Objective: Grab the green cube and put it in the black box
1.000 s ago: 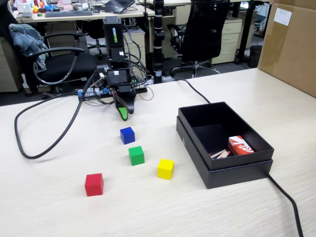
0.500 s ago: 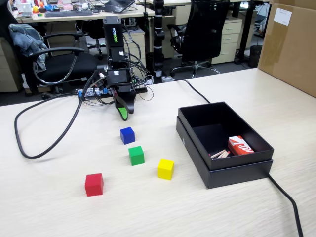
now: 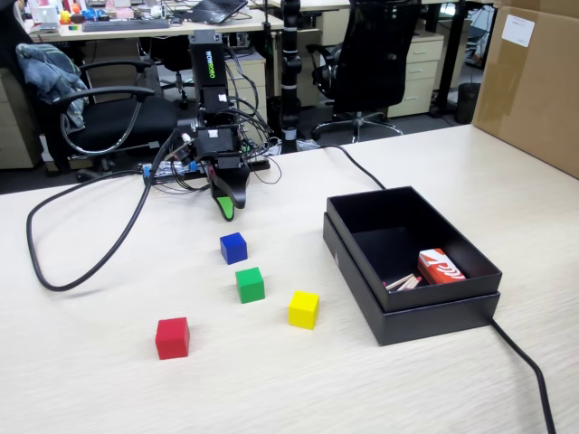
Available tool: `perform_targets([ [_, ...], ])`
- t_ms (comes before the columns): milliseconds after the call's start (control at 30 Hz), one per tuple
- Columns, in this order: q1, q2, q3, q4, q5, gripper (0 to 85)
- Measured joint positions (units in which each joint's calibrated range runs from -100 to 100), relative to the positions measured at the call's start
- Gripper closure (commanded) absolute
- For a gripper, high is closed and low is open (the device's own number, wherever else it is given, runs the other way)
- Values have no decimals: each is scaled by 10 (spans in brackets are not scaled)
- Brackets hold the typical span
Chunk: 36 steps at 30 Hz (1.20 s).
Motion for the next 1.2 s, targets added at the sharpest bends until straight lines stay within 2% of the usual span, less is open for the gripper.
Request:
perform_targets([
  [1000,-1,10,16,-2,5,364],
  [1100,-2,43,72,-59,17,367],
  [1200,1,97,196,-187,42,379],
])
